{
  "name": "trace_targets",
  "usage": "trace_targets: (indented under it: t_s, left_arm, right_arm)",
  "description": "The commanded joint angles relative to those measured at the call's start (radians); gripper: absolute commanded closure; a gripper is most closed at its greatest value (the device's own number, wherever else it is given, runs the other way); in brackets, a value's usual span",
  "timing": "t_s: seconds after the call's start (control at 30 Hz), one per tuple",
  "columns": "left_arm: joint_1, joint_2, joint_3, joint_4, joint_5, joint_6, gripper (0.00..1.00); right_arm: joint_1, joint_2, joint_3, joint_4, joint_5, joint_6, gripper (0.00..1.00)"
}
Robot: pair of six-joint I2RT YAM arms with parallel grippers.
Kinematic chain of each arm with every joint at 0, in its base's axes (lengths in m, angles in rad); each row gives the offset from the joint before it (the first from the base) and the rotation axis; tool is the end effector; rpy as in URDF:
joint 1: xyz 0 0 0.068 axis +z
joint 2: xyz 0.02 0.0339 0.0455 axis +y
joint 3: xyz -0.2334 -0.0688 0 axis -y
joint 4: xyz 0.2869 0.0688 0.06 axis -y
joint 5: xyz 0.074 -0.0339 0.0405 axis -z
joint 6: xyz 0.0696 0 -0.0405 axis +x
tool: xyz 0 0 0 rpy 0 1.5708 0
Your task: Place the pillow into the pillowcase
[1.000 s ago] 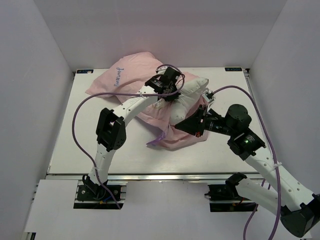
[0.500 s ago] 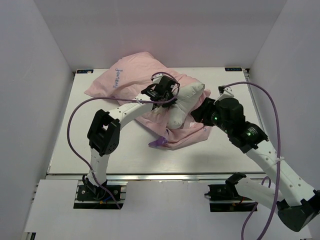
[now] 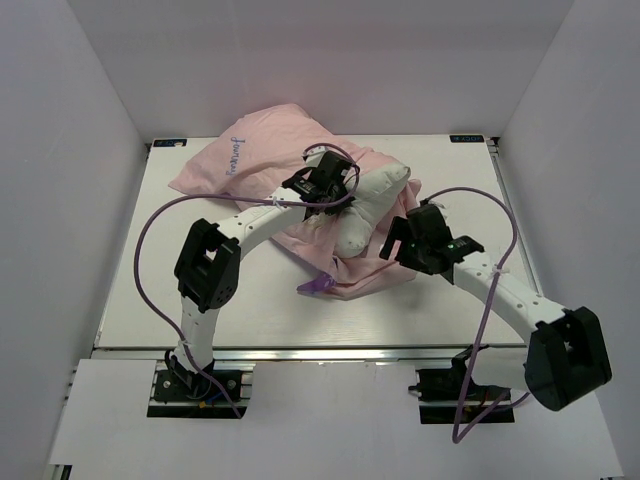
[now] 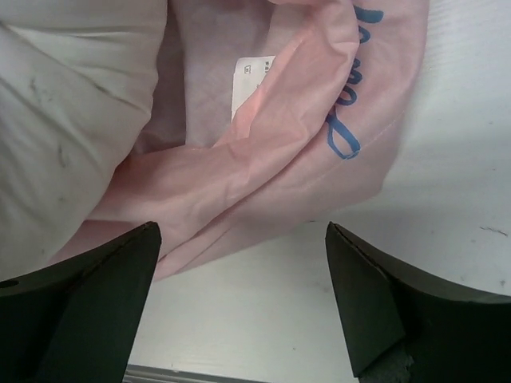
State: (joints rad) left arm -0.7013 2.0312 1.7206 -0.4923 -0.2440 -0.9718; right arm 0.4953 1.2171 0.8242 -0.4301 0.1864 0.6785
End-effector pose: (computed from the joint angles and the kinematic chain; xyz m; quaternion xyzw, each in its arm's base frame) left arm 0.4032 -0.3185 0.1902 -0.1693 0.9058 -0.2004 0.3329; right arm 0.2912 0.1426 0.1736 0.1186 0.9199 0.1293 0.3508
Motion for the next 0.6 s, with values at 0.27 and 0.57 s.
trace_targets:
  t_s: [0.27, 0.57]
  left_arm:
    - [0.051, -0.019, -0.024, -0.003, -0.166, 0.007, 1.0]
    - [0.051, -0.02, -0.021, 0.011, -0.166, 0.01, 1.0]
  right_arm:
    - [-0.034, 0.171, 0.012, 0.237, -0.005, 0.116, 0.14]
    - [-0.043, 0.209, -0.014, 0.261, -0.028, 0.141, 0.35]
